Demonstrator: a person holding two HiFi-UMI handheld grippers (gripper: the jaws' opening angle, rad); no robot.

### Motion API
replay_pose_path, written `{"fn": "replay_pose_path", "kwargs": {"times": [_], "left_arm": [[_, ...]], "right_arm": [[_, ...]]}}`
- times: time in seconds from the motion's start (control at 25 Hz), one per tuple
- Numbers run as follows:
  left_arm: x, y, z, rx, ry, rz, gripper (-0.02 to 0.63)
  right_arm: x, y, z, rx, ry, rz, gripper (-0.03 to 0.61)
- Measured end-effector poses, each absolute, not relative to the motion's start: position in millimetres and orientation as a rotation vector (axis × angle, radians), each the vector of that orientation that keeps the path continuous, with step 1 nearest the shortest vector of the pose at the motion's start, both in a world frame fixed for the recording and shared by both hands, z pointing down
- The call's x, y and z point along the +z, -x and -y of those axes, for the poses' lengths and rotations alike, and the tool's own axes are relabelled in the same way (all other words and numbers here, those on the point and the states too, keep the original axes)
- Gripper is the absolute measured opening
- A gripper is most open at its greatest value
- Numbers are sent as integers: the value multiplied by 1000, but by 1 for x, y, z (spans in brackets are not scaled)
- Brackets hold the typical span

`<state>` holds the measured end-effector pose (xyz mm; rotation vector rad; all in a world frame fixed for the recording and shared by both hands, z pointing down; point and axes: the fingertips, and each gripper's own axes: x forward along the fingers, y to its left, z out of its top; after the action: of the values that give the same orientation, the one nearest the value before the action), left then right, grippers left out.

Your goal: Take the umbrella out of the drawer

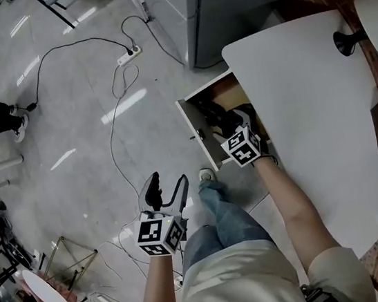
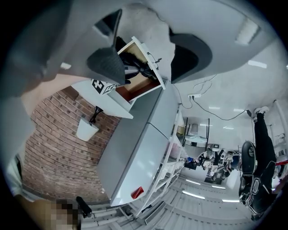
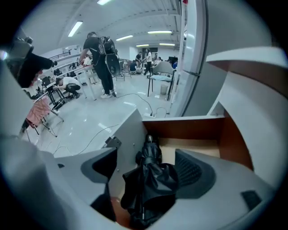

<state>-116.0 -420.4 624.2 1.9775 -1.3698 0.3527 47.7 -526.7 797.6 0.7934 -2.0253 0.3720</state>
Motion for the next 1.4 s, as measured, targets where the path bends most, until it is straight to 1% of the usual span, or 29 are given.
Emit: {"fn": "replay_pose_path", "kwargs": {"times": [0.36,0.52,0.92,0.96,1.04,1.24,1.4], "left_arm": [[651,116,422,394,-1932,1337,308],[663,119,420,420,-1911,1324,308],[680,135,416,438,-1868,1344,308],[680,136,416,437,-1867,1345,308],[682,137,416,434,-1859,1349,308],[689,140,410,435,-1839,1352,308],[691,139,408,421,-1835,1351,308]], "right_arm": [[863,-60,530,425,-651,1902,411],[888,-65,524,462,-604,1848,417],[930,-75,525,433,-570,1715,417],[932,-76,526,417,-564,1699,414],[937,-80,528,384,-556,1670,378],[943,-82,530,326,-569,1624,339],[942,-82,529,328,-561,1628,276]]}}
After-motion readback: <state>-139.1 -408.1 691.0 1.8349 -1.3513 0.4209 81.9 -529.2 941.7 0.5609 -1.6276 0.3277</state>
